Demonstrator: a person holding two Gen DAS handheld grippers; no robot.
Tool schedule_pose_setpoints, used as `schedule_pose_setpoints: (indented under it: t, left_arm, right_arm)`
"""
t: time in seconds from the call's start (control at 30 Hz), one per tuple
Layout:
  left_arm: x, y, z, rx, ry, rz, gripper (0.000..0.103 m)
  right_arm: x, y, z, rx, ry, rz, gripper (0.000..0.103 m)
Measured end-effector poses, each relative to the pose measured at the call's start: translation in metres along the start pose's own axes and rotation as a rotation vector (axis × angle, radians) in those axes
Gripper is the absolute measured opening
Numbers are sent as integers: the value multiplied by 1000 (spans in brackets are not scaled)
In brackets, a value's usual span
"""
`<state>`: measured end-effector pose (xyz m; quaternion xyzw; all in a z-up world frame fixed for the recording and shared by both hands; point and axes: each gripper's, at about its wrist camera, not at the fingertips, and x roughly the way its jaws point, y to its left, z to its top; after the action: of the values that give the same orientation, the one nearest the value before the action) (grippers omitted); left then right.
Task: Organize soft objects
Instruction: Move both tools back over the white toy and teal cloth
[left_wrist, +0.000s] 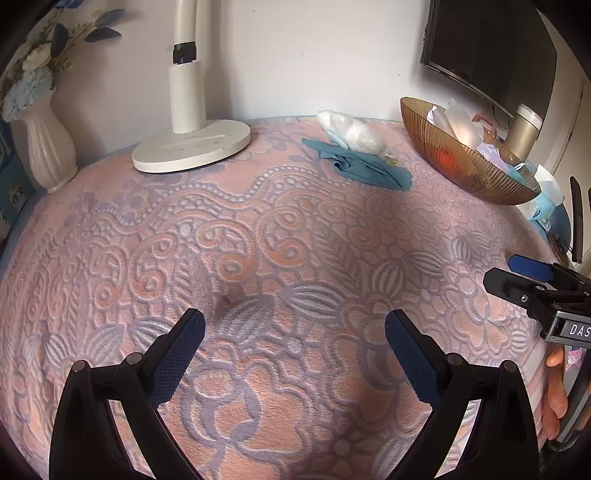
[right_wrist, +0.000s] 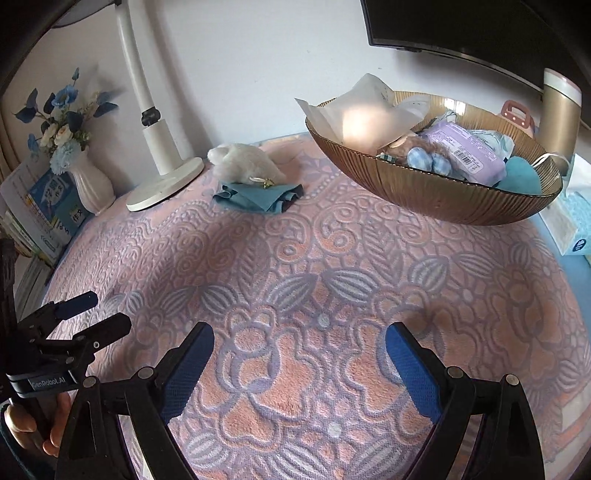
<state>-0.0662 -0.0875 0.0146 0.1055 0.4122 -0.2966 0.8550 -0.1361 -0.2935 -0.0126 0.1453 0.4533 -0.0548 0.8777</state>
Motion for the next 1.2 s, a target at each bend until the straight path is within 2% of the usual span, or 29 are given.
schedule_pose_setpoints:
  t: [0.37,0.87,0.97,1.03,1.1,1.2]
  left_arm:
    - [3,-5,0,34,6,29,98]
    - [-1,-7,-1,36,3,40,98]
    - [0,-4,1,16,36,-9,98]
    - [3,5,3,-47,96,-134,98]
    - [-1,16,7,-118,100,-224,98]
    - [-9,24,28,-142,86,-248,98]
  right_arm:
    - [11,21,-2,-95,35,-65,93]
    - [15,19,-3,-94,55,-78,94]
    - [17,18,-2,-98,69,-69,96]
    - [21,17,0,-102,96,-46,103]
    - [24,19,0,-127,126,-53,103]
    - [29,28,3,-189,196,-92,103]
